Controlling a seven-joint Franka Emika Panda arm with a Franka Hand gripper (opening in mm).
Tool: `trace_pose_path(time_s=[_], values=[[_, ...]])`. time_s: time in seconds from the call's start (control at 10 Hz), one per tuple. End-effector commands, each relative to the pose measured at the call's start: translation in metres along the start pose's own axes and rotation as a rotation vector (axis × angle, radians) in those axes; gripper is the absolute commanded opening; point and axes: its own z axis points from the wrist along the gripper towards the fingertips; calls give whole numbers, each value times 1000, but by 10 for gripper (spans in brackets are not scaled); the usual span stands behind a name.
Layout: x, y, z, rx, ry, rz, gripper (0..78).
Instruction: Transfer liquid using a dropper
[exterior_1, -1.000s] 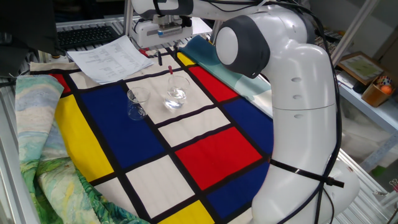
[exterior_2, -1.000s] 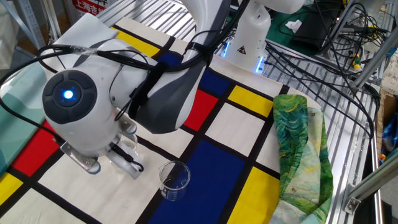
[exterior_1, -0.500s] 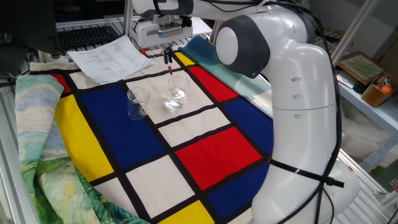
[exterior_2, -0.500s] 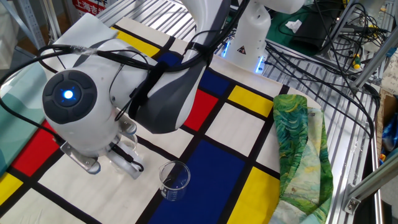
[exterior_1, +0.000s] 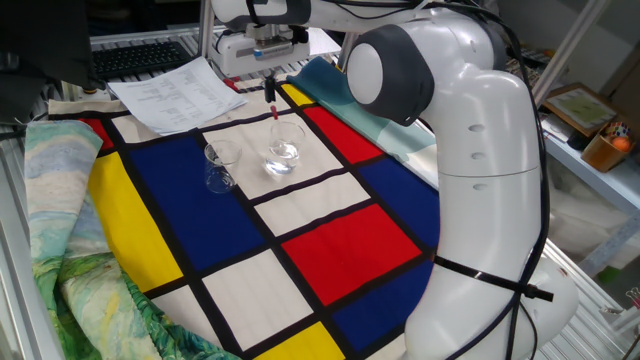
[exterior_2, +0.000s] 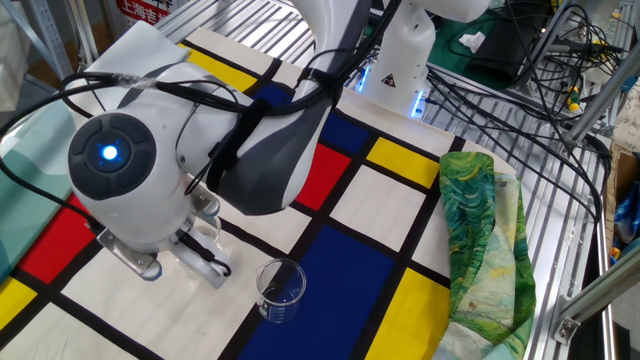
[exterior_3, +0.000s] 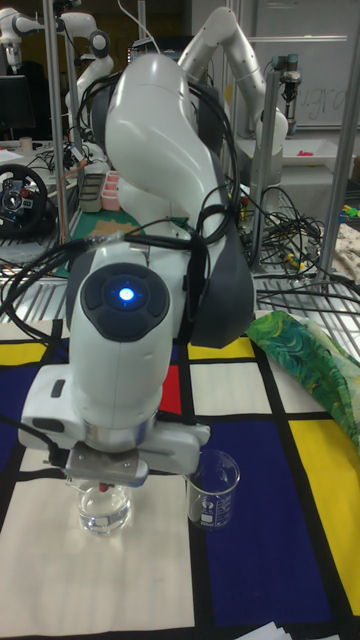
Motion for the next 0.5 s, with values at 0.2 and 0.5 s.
trace_pose_path(time_s=[0.2,0.5], values=[[-12,-21,44,-8,68,-118,11],[-12,-21,44,-19,73,-109,11]])
